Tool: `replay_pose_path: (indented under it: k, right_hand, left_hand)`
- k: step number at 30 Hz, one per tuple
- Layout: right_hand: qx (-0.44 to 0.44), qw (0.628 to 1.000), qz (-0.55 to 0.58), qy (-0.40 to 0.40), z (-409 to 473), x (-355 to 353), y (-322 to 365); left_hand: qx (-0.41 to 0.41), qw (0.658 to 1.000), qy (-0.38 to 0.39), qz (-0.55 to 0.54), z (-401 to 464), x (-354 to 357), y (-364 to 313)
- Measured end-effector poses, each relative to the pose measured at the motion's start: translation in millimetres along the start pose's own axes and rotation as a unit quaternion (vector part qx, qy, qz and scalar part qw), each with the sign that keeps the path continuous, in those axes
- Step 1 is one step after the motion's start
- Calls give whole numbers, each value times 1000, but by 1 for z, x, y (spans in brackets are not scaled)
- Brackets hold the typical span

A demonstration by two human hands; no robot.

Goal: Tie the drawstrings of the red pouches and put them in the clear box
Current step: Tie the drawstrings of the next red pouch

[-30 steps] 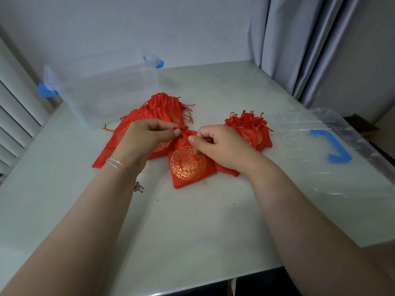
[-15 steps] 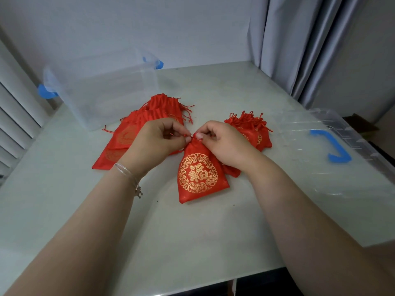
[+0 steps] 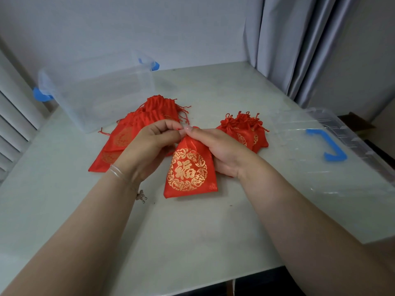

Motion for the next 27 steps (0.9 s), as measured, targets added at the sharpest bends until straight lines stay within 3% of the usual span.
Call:
replay_pose_path:
  k: [7,11,13,16,19,24,27]
  right_hand:
    - [-6,999,45,-1,-1,5,0]
    - [-65,995,-60,-41,2,-2,0]
    - [-120,974,-176,-77,2,-5,4]
    - [-213,903,-353,-125,0,-6,12]
    - [-255,876,-383,-146,2,-6,8]
    - [-247,887,-350,-173,2,-6,10]
    - [-148,956,-187,-170,8,-16,8]
  left_hand:
    - [46,998,-37,29,0,1,-4]
    - [90,985,-51,136,0,-5,-6]
    - [115,972,-67,193,-1,-7,-7]
    - [123,959,-74,245,-1,-7,-7]
    - [124,939,-82,311,-1,-6,-6]
    - [202,894,-99,387,-2,-5,-9]
    - [263,891,-112,354,-5,-4,-14]
Point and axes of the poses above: each hand's wrist, its own z-axis towards the middle knuckle, its own x-axis out of the palm, y = z × x, the point moved 4 cm from there along z, towards the middle knuckle, and after that the axes turned 9 degrees about -y, right-handed, at the moved point
